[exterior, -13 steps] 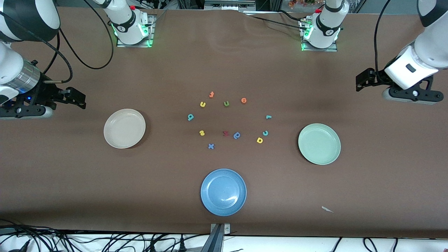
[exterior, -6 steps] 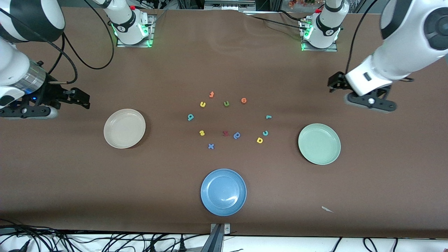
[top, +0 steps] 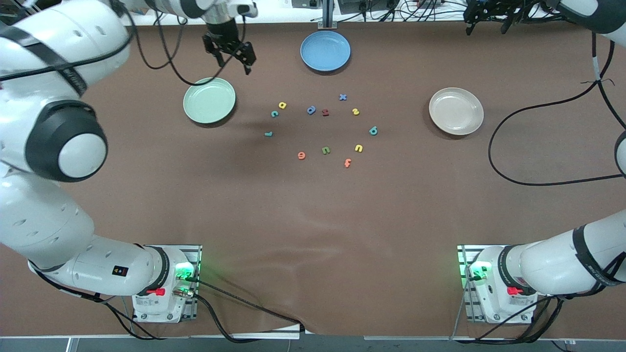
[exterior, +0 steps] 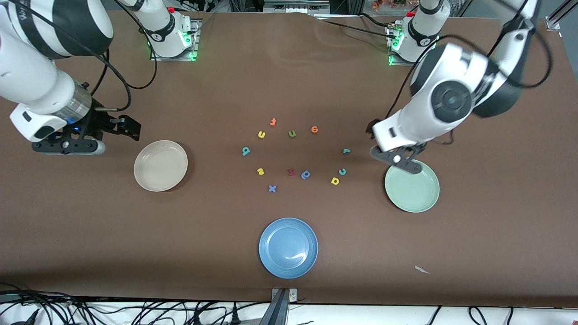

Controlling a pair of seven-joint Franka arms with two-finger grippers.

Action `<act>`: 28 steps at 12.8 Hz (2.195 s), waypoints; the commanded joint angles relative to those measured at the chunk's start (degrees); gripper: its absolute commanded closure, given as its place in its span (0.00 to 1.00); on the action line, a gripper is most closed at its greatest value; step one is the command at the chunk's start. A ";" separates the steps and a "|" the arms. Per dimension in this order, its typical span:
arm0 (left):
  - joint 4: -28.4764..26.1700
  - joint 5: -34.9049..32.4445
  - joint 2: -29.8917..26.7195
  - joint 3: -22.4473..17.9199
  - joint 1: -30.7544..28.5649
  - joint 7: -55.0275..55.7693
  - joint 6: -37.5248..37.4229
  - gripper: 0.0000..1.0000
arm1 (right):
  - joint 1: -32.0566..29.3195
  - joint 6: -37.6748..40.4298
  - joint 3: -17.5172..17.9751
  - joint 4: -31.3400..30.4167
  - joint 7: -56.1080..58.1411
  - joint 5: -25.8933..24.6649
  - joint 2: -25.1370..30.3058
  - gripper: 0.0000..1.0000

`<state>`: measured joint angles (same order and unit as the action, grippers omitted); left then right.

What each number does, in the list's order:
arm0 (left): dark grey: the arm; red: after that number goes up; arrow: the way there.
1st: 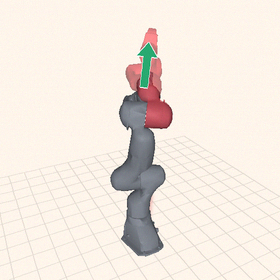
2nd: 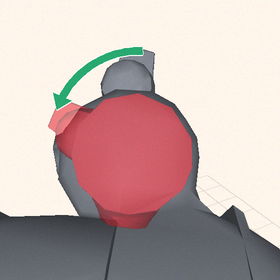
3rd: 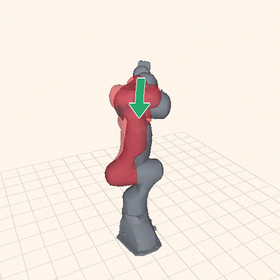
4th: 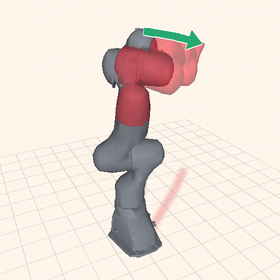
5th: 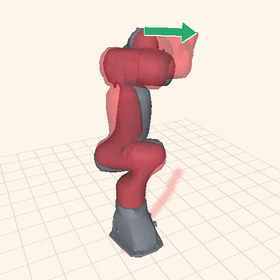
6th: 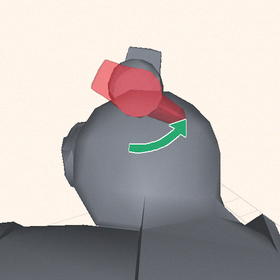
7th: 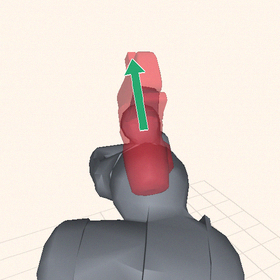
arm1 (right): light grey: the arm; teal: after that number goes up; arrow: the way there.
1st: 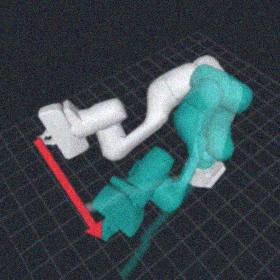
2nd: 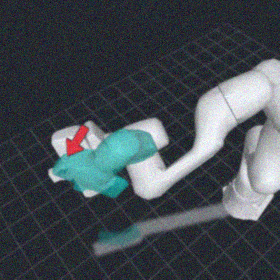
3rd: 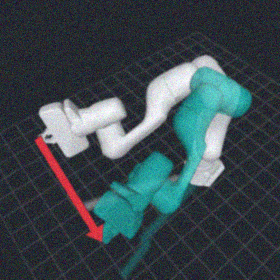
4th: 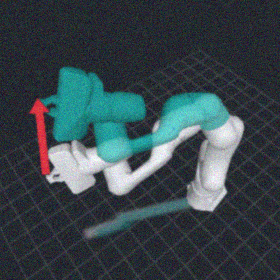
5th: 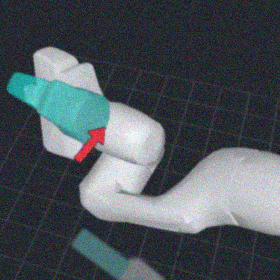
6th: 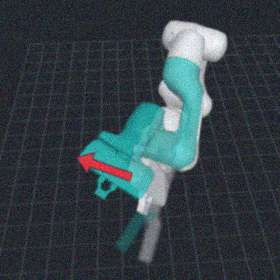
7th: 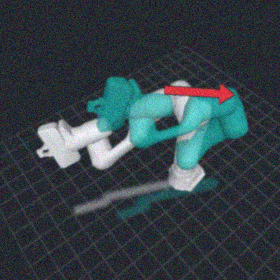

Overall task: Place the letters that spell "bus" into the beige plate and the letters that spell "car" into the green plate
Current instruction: 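Move the left gripper toward the teal c while the right gripper reaches the teal b, then lower the left gripper onto the teal c while the right gripper lowers toward the b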

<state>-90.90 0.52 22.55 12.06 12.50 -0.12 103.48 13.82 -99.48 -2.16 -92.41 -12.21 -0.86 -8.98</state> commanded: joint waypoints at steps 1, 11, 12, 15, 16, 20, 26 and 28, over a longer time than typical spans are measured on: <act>3.10 0.36 5.38 -0.29 2.96 -0.41 2.41 0.00 | 3.83 -3.16 -0.12 -2.24 -6.83 0.16 -1.04 0.00; 2.22 -5.42 17.52 -0.46 9.12 1.17 17.01 0.26 | 18.07 -26.72 -0.12 -17.18 -33.03 0.51 -8.85 0.01; 2.05 -5.97 17.61 -0.46 9.12 1.78 17.10 0.29 | 19.39 -27.69 -0.12 -17.19 -35.23 0.33 -10.52 0.01; 0.47 -6.23 18.84 -0.64 9.04 2.14 20.08 0.32 | 21.06 -32.78 -0.12 -17.19 -41.73 0.60 -15.35 0.01; -0.93 -7.37 18.76 -0.64 8.69 2.05 21.31 0.32 | 21.59 -34.71 -0.12 -17.19 -44.45 0.60 -16.76 0.01; -2.00 -10.01 19.02 -0.64 8.60 2.14 22.72 0.33 | 23.18 -40.52 -0.12 -17.10 -57.36 0.77 -20.54 0.01; -4.72 -12.39 19.11 -0.64 8.42 2.40 25.71 0.35 | 23.09 -42.98 0.14 -17.63 -68.47 3.75 -22.13 0.01; -5.86 -12.56 19.11 -0.72 8.33 2.32 27.73 0.48 | 23.18 -44.66 0.32 -18.94 -68.38 6.04 -22.22 0.01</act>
<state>-95.18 -9.58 42.00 11.36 20.96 1.03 129.11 36.50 -141.80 -1.80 -109.66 -79.52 3.36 -31.20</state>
